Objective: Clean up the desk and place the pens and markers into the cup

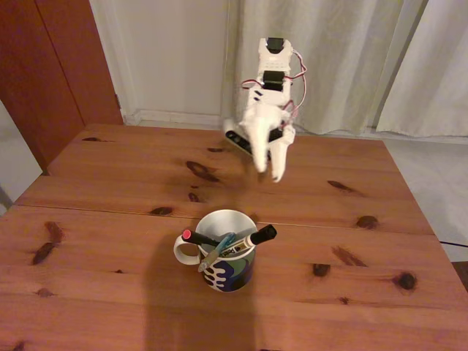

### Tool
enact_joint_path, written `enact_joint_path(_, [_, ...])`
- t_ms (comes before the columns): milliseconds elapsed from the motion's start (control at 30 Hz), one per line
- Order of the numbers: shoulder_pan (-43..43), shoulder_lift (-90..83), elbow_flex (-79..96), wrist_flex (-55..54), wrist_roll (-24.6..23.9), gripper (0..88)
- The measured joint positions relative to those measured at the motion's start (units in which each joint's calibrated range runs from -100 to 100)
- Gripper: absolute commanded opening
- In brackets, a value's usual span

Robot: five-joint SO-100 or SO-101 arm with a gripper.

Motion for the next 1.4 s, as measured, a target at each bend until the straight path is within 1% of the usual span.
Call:
enact_joint_path(167, [-1.17,-10.17,11.46,0.00,12.94,16.0])
enact_joint_path(367, [-1.17,-17.88,19.53,0.00,25.69,16.0])
enact_joint_path(500, [-0.07,-22.63,24.97,0.00,35.12,16.0])
enact_joint_path(600, [1.39,-26.78,29.55,0.00,40.93,16.0])
enact_joint_path(667, [1.32,-29.58,32.36,0.00,43.91,16.0])
enact_joint_path(933, [2.20,-39.41,38.39,0.00,53.28,16.2])
enact_joint_path(1067, [1.98,-41.86,38.73,1.08,56.17,16.2])
enact_joint_path(1167, [1.91,-42.71,38.73,6.47,58.27,16.2])
enact_joint_path(1400, [1.32,-47.63,38.81,26.71,62.08,16.2])
